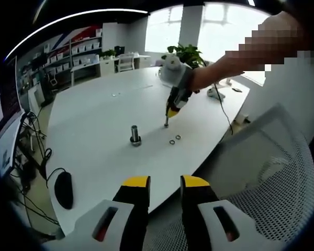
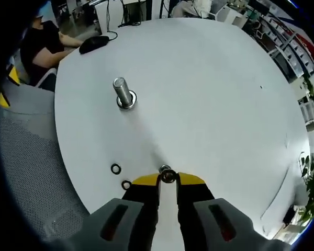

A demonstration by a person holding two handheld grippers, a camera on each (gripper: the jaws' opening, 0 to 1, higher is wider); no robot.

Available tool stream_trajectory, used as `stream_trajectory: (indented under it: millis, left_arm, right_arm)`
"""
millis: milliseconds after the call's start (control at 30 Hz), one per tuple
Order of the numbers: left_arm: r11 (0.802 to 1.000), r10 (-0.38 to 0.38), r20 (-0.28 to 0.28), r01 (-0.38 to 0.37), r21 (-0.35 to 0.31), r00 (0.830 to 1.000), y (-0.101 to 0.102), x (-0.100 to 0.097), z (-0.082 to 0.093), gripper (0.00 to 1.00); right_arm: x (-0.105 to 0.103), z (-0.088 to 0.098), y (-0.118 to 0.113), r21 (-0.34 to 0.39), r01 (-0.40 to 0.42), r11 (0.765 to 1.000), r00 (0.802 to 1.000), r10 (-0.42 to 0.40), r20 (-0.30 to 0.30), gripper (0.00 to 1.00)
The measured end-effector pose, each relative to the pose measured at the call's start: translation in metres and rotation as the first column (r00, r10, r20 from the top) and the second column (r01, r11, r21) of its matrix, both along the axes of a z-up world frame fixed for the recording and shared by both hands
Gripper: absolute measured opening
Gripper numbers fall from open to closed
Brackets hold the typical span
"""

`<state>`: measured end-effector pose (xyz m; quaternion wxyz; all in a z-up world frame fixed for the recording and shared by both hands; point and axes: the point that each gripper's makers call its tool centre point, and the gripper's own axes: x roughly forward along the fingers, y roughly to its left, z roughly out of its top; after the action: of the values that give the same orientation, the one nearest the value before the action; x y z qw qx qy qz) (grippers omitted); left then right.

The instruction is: Place the washer onto the threaded stud by aligning its center hole with the stud, sliding it down to the base, and recovering from edge contact or off-axis alignment until the washer reaches the visible bottom stop.

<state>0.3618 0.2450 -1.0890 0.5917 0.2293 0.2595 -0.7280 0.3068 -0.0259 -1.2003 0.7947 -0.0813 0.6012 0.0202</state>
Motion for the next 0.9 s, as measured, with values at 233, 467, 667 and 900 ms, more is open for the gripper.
stream_trajectory:
  millis: [233, 467, 667, 900]
  left_arm:
    - [1.0, -0.001, 0.002, 0.001, 0.01, 1.0, 0.0, -0.001, -0.001, 0.2]
    - [1.0, 0.0, 0.003, 0.0, 0.017, 1.0, 0.001, 0.0, -0.002, 0.2]
    - [1.0, -0.003, 0.004, 0.003, 0.02, 1.0, 0.002, 0.0, -0.003, 0.2]
    - [1.0, -0.007, 0.004, 0.007, 0.024, 1.0, 0.003, -0.001, -0.004, 0.19]
  right_arm:
    - [-0.002, -0.014, 0.002, 0.014, -0.003, 1.0, 1.0, 0.003, -0.029, 0.14]
    - [0.0, -0.023, 0.006, 0.032, 0.005, 0.999, 0.999, -0.003, -0.047, 0.14]
    - [-0.007, -0.03, 0.009, 0.039, 0.014, 0.999, 0.998, -0.012, -0.059, 0.14]
    - [-0.003, -0.03, 0.009, 0.05, 0.018, 0.999, 0.999, -0.015, -0.052, 0.15]
